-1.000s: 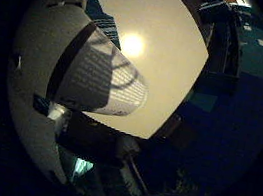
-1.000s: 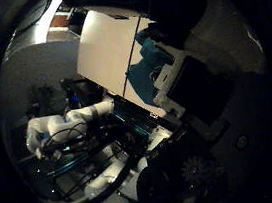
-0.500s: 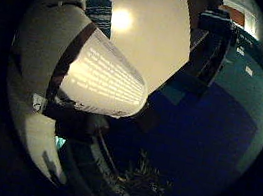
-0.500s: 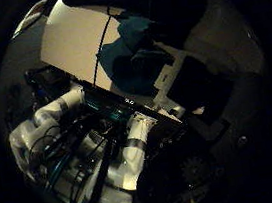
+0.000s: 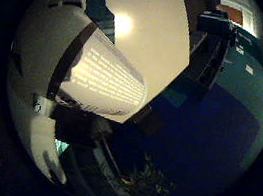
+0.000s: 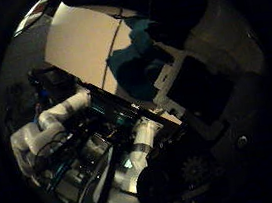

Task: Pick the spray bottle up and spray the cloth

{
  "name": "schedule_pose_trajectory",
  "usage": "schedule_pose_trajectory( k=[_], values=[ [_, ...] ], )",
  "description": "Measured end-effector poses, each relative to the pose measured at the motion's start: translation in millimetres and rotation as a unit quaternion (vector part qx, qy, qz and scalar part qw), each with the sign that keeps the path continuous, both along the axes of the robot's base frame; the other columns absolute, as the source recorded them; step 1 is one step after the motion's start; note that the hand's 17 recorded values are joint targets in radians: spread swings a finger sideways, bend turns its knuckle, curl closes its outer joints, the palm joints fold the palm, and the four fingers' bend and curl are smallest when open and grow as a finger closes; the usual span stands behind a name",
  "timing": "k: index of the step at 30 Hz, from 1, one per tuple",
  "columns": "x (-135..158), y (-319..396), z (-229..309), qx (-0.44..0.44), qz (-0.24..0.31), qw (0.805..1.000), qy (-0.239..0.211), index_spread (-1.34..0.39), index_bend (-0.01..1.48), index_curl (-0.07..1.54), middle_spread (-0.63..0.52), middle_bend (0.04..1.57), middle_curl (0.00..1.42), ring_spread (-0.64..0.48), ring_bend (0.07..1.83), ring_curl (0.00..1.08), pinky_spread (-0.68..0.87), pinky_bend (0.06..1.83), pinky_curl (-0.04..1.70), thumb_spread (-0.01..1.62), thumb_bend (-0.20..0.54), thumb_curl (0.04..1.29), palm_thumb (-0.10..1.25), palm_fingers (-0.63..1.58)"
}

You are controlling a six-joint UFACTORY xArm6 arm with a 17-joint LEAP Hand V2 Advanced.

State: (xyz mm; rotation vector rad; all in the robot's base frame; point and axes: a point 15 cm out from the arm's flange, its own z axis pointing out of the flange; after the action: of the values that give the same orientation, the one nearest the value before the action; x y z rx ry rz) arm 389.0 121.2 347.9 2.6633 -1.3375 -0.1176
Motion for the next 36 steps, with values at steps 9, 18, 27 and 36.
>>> schedule_pose_trajectory(
  k=[9,18,27,36],
  values=[
    [31,100,66,0.241,-0.036,0.967,-0.070,-0.18,1.15,0.64,-0.09,1.32,0.58,-0.16,1.43,0.54,-0.20,1.32,0.69,1.06,-0.011,0.74,1.07,1.25],
    [48,165,127,0.417,-0.041,0.901,-0.117,-0.18,1.15,0.64,-0.09,1.32,0.58,-0.16,1.43,0.54,-0.20,1.33,0.69,1.05,-0.011,0.75,1.08,1.25],
    [38,200,83,0.541,-0.057,0.836,-0.068,-0.18,1.16,0.64,-0.09,1.32,0.58,-0.16,1.43,0.54,-0.20,1.33,0.69,1.03,-0.011,0.76,1.08,1.25],
    [31,205,26,0.589,-0.067,0.803,-0.059,-0.18,1.16,0.64,-0.09,1.32,0.58,-0.16,1.43,0.54,-0.20,1.33,0.69,1.02,-0.013,0.77,1.05,1.25]
  ],
)
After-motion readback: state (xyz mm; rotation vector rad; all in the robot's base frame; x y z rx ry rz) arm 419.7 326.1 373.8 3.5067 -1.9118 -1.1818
